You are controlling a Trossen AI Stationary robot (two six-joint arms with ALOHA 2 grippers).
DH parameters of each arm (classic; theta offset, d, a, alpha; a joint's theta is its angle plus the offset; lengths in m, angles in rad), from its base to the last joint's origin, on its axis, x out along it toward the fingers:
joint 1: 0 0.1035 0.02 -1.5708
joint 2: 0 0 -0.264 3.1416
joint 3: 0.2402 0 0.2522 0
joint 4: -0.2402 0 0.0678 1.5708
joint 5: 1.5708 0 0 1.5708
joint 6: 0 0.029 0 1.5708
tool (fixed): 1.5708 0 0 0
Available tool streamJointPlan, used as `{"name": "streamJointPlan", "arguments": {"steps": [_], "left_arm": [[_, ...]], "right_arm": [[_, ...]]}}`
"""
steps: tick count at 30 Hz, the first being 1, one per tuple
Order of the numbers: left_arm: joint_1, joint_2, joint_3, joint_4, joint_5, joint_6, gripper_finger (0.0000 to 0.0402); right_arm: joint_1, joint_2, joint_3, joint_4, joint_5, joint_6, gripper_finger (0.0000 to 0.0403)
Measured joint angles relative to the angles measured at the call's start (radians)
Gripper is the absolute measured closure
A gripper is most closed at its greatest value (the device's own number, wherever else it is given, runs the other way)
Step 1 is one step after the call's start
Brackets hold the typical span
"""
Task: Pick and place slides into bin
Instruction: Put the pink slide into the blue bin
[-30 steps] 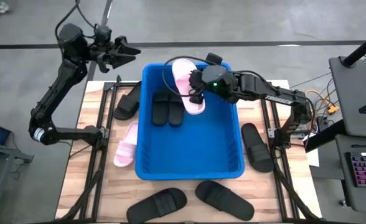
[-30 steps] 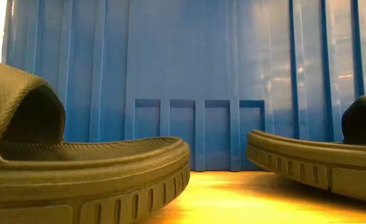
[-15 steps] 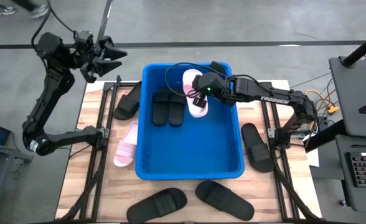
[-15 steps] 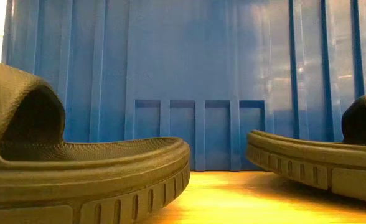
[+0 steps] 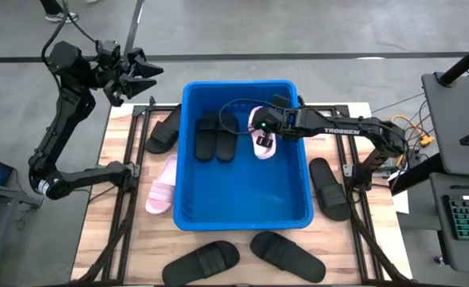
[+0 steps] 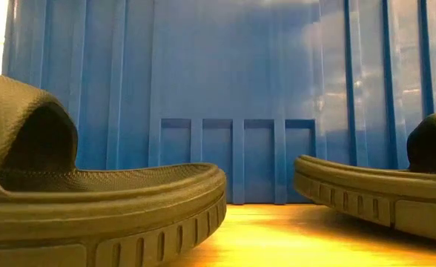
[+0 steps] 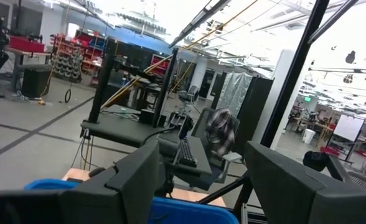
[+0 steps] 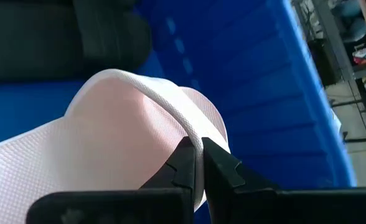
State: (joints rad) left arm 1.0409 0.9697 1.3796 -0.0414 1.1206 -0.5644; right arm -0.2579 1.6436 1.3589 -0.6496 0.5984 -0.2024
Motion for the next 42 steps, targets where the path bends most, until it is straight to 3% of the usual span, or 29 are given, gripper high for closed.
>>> {"name": "streamJointPlan", "arguments": {"steps": [9,18,29,42], "left_arm": [[0.000,0.003,0.000,0.000,0.000,-0.003,0.0178],[0.000,-0.014,0.000,-0.002,0.001,-0.004,0.0178],[0.000,-0.015,0.000,-0.002,0.001,-0.004,0.0178],[0.000,-0.010,0.000,-0.004,0.002,-0.005,0.0178]], "right_arm": [[-0.034,0.000,-0.149,0.243,-0.050,0.055,0.0394],[-0.040,0.000,-0.297,0.454,-0.005,0.068,0.0394],[-0.061,-0.003,-0.393,0.464,0.044,0.022,0.0394],[-0.090,0.001,-0.399,0.437,0.015,-0.020,0.0379]]}}
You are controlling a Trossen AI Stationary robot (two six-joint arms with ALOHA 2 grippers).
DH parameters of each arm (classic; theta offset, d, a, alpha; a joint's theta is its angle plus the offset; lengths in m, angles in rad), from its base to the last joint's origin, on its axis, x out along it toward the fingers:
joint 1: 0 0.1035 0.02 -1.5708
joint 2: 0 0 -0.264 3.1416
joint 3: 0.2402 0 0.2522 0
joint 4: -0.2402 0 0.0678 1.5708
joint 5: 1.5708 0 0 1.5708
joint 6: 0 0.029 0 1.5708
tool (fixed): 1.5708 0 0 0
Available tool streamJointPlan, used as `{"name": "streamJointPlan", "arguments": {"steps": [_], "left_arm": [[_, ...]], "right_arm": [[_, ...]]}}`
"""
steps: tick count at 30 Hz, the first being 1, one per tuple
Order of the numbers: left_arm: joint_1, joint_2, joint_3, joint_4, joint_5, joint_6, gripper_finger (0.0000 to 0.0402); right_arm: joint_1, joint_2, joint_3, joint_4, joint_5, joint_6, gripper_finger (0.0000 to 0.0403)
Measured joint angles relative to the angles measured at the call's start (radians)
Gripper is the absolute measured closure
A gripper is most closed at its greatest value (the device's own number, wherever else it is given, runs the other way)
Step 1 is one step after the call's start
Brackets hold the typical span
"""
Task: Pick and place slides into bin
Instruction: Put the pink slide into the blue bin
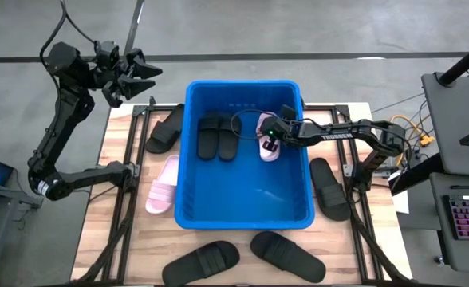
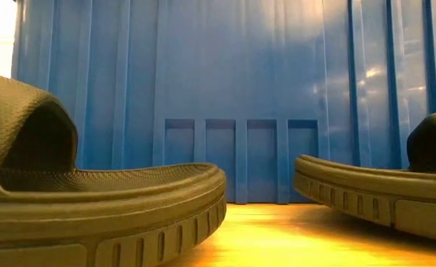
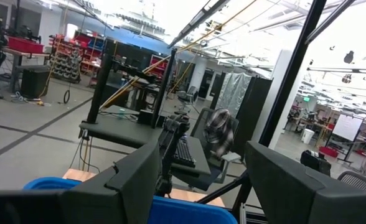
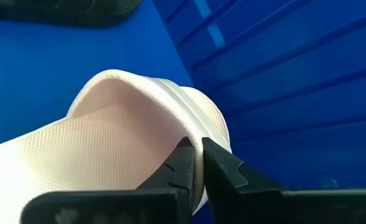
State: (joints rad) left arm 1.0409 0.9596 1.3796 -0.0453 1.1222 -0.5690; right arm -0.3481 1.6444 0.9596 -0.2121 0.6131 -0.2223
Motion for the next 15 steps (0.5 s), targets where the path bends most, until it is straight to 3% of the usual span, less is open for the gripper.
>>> {"name": "streamJointPlan", "arguments": {"steps": [15], "left_arm": [[0.000,0.001,-0.011,-0.001,0.002,0.000,0.0178]], "right_arm": [[0.000,0.000,0.092,-0.225,0.009,-0.016,0.0291]]}}
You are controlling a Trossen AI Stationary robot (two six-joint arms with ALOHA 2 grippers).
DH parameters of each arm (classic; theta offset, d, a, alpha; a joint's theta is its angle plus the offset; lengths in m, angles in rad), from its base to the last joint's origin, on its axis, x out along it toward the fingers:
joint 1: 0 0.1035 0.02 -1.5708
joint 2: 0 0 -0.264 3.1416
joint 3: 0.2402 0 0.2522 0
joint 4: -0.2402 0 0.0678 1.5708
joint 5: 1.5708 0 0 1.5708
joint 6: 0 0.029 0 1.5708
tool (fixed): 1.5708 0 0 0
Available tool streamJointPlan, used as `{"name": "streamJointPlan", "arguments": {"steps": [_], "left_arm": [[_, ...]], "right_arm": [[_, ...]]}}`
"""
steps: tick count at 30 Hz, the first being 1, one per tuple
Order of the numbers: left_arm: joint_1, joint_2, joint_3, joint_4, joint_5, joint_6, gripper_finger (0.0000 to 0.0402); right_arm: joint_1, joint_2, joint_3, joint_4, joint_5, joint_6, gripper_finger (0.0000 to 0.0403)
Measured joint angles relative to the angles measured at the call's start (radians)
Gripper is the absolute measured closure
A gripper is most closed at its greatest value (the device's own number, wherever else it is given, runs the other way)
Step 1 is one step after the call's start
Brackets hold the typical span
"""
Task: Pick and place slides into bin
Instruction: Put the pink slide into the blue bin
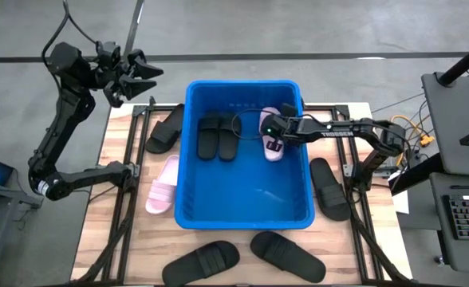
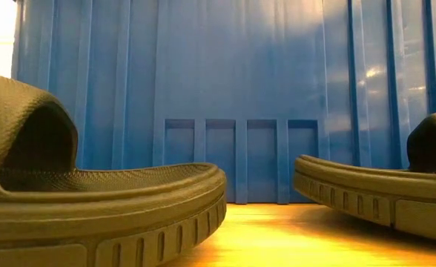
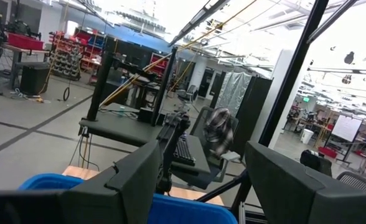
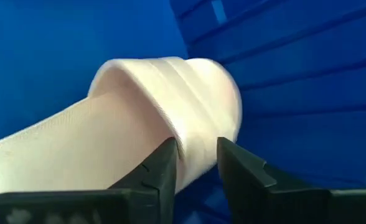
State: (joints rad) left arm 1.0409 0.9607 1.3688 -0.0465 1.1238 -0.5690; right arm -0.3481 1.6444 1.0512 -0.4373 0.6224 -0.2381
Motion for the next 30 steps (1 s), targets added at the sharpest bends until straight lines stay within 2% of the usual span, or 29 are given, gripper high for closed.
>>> {"name": "streamJointPlan", "arguments": {"steps": [8,12,15,18,25,30], "left_arm": [[0.000,-0.004,-0.036,0.001,0.003,0.000,0.0178],[0.000,-0.005,-0.050,0.001,0.002,0.000,0.0178],[0.000,-0.006,-0.049,0.003,0.002,0.000,0.0178],[0.000,-0.008,-0.046,0.009,0.002,0.000,0.0178],[0.000,-0.026,-0.046,0.013,0.002,0.000,0.0178],[0.000,-0.037,-0.046,0.018,0.001,0.000,0.0178]], "right_arm": [[0.000,0.000,0.079,-0.114,-0.001,-0.004,0.0246],[0.000,0.000,0.135,-0.131,-0.009,0.079,0.0235],[-0.009,-0.001,0.178,-0.109,-0.123,0.179,0.0239],[-0.026,-0.001,0.184,-0.044,-0.239,0.260,0.0254],[-0.059,0.035,0.173,-0.005,-0.269,0.271,0.0326],[-0.067,0.093,0.188,0.004,-0.370,0.209,0.0388]]}}
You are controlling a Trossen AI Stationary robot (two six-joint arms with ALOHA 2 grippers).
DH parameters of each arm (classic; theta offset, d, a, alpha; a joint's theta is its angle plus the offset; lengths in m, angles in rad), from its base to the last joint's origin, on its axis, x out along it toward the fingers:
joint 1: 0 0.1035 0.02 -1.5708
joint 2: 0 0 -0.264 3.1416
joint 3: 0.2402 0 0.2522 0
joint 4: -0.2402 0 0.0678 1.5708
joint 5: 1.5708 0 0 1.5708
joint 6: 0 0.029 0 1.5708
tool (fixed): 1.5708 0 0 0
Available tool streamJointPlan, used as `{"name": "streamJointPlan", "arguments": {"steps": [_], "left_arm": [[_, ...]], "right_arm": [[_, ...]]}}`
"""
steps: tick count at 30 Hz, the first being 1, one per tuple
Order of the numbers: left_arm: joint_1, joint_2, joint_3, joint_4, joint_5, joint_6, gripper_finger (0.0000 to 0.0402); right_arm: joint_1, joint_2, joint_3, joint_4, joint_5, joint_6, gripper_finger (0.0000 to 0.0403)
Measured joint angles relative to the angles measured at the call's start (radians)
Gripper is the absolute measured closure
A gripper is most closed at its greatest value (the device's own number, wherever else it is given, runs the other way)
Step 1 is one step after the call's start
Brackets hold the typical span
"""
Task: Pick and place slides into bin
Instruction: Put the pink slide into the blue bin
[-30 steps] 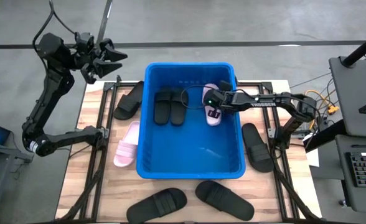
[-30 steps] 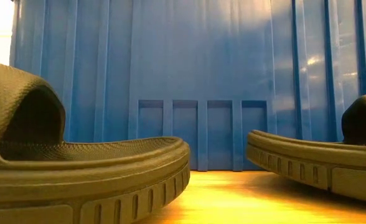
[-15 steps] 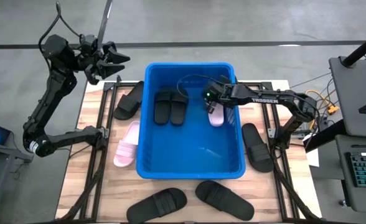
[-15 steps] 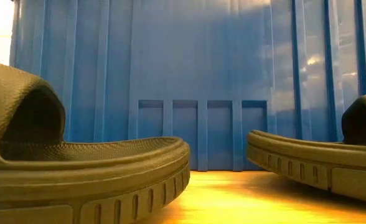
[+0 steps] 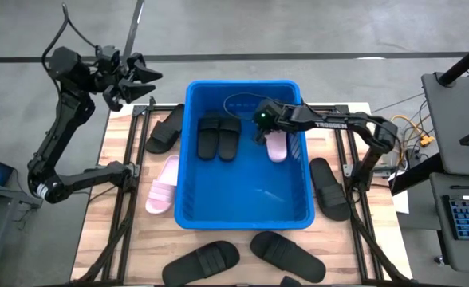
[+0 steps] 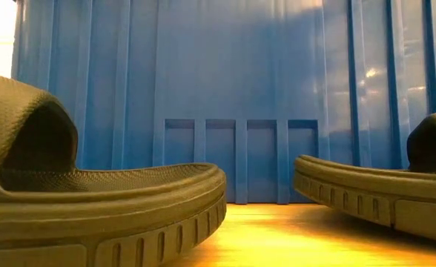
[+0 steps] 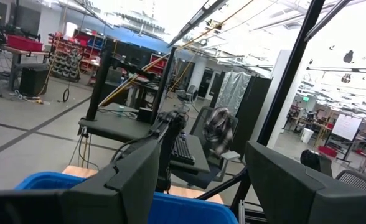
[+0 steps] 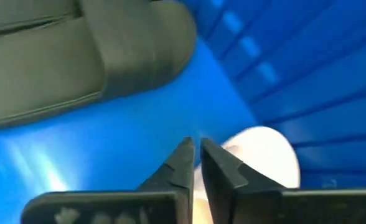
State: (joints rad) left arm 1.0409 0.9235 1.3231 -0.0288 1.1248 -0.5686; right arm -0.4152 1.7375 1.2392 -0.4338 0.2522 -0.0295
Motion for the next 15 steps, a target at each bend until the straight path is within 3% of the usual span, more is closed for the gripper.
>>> {"name": "streamJointPlan", "arguments": {"steps": [7,11,15], "left_arm": [[0.000,-0.015,0.000,-0.002,-0.004,0.000,0.0178],[0.000,-0.022,-0.002,-0.002,-0.004,-0.002,0.0178],[0.000,-0.030,-0.002,-0.006,-0.004,-0.002,0.0178]], "right_arm": [[-0.005,0.117,0.065,-0.041,0.012,-0.022,0.0394],[-0.004,0.202,0.125,-0.093,0.098,-0.031,0.0394],[-0.010,0.281,0.198,-0.187,0.115,-0.039,0.0394]]}}
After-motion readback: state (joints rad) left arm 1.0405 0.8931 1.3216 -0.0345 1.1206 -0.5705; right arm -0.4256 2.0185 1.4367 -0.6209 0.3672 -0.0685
